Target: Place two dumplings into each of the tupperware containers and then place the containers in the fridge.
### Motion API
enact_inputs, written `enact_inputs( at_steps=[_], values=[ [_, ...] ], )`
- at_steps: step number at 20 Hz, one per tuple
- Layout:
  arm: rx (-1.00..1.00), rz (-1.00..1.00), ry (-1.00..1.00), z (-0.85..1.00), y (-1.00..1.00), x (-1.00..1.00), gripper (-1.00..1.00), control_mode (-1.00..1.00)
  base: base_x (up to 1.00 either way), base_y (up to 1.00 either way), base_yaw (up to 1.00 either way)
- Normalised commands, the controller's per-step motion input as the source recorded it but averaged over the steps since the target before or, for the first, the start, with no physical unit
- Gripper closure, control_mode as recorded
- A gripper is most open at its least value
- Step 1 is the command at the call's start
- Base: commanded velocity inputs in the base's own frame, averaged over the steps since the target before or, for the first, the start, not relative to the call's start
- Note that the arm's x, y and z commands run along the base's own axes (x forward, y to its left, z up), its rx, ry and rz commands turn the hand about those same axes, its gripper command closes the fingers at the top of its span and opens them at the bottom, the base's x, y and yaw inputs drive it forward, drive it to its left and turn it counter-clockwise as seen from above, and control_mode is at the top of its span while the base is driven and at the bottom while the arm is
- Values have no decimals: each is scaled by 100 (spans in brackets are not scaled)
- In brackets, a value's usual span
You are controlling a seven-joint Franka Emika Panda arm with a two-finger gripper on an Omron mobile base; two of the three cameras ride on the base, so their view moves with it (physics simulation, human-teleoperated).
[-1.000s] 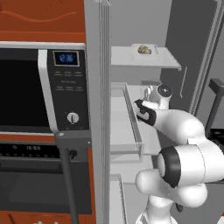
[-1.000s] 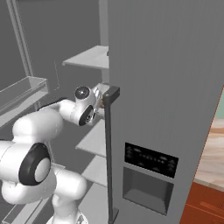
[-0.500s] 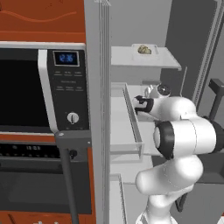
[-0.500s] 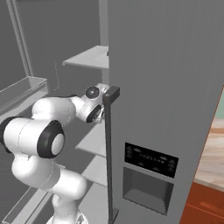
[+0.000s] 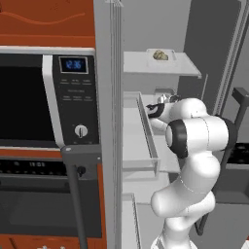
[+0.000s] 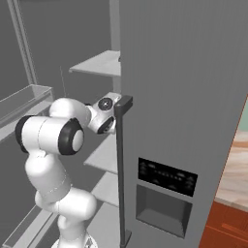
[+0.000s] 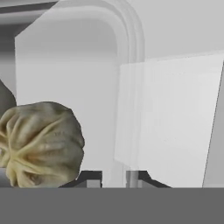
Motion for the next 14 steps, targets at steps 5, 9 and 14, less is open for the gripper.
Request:
enact_inputs(
  at_steps=[5, 9, 14],
  values=[
    [0, 0, -4, -39, -2, 47, 100, -100, 0, 0, 0],
    [0, 0, 0, -2, 0, 3, -100, -100, 0, 0, 0],
    [0, 0, -3, 0, 0, 0, -100, -100, 0, 0, 0]
  ],
)
